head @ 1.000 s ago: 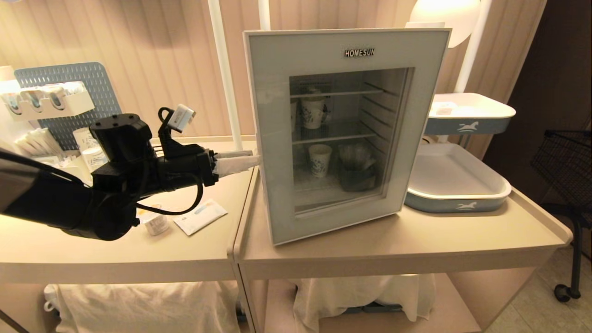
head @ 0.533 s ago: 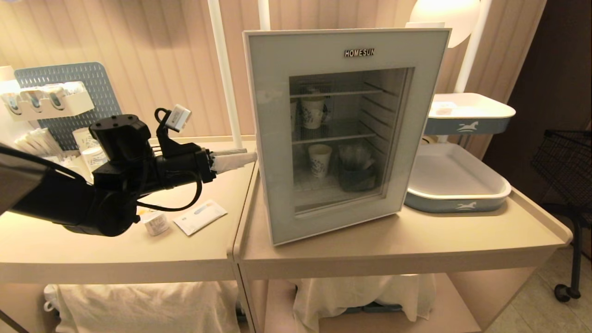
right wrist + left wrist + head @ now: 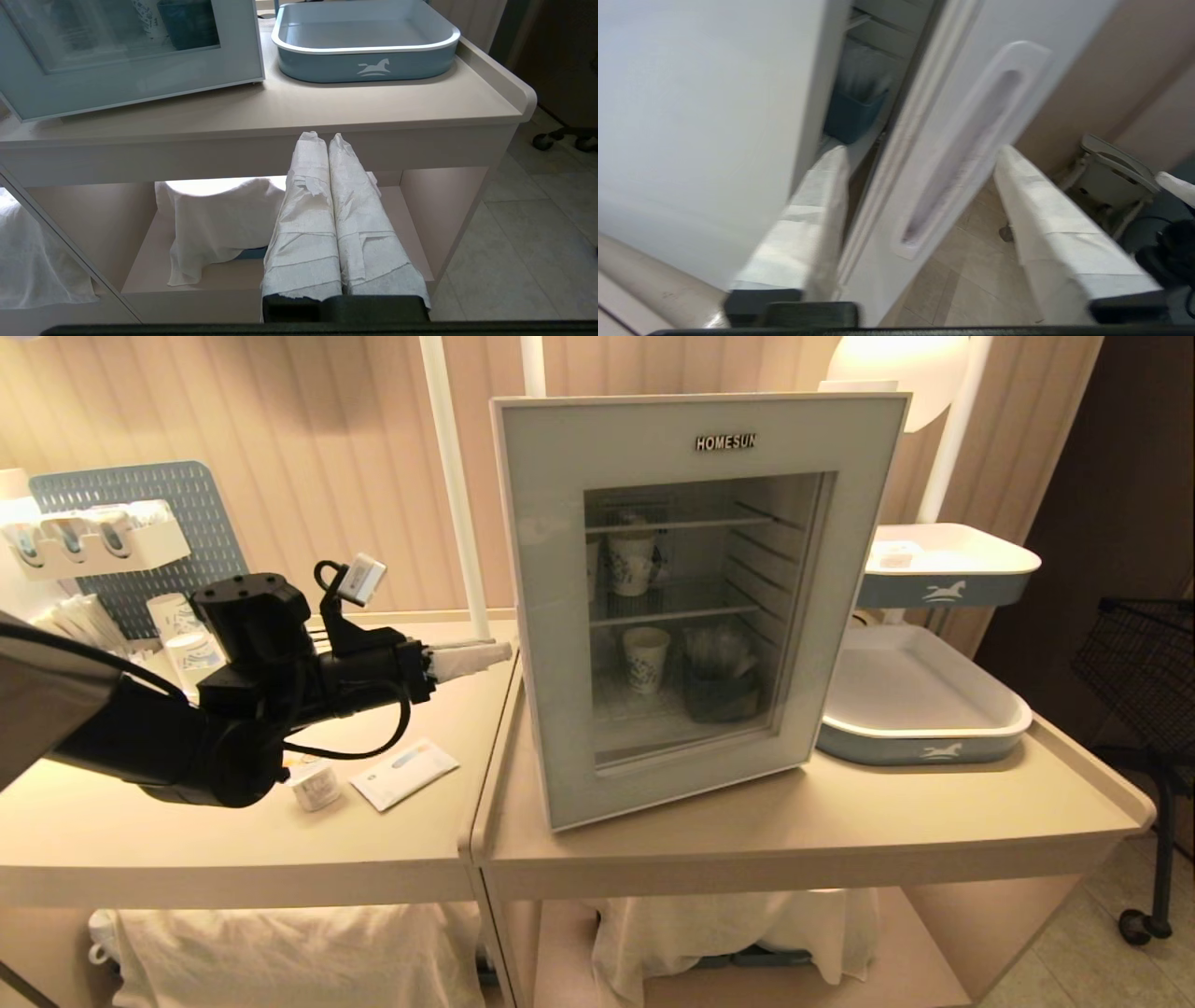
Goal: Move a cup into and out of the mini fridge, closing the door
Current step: Open the freezer door
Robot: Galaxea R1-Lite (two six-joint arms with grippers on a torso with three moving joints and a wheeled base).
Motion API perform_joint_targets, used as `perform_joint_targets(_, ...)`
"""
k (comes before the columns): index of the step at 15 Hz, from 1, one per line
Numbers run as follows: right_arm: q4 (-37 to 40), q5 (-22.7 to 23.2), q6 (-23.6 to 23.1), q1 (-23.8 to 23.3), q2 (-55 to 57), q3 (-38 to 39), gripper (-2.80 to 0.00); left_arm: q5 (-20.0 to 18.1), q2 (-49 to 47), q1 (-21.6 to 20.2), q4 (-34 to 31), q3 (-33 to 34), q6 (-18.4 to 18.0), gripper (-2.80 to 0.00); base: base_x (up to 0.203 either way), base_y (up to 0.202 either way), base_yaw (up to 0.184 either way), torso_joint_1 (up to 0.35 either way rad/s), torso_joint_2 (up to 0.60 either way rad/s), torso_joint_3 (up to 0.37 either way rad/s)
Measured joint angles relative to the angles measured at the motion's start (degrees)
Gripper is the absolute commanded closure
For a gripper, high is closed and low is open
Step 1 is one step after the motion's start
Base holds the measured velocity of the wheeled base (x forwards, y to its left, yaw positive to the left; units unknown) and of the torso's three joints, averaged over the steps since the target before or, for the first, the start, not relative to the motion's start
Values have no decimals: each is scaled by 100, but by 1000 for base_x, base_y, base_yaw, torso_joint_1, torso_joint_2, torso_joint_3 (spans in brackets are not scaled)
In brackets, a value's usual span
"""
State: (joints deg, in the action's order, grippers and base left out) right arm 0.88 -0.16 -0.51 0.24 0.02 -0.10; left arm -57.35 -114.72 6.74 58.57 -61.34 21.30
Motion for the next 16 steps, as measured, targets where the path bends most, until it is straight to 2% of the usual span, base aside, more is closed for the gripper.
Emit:
perform_joint_targets(3, 1, -1, 0, 0, 0, 0, 0, 279, -222, 4, -30, -135, -7, 0, 0, 0, 0, 0, 0, 0)
perform_joint_targets(9, -2, -5, 0, 0, 0, 0, 0, 341, -515, 70, -31, -247, -7, 0, 0, 0, 0, 0, 0, 0)
perform_joint_targets(12, -2, -2, 0, 5, 0, 0, 0, 372, -616, 234, -20, -219, -2, 0, 0, 0, 0, 0, 0, 0)
perform_joint_targets(16, -1, 1, 0, 0, 0, 0, 0, 606, -663, 492, 22, -133, 3, 0, 0, 0, 0, 0, 0, 0)
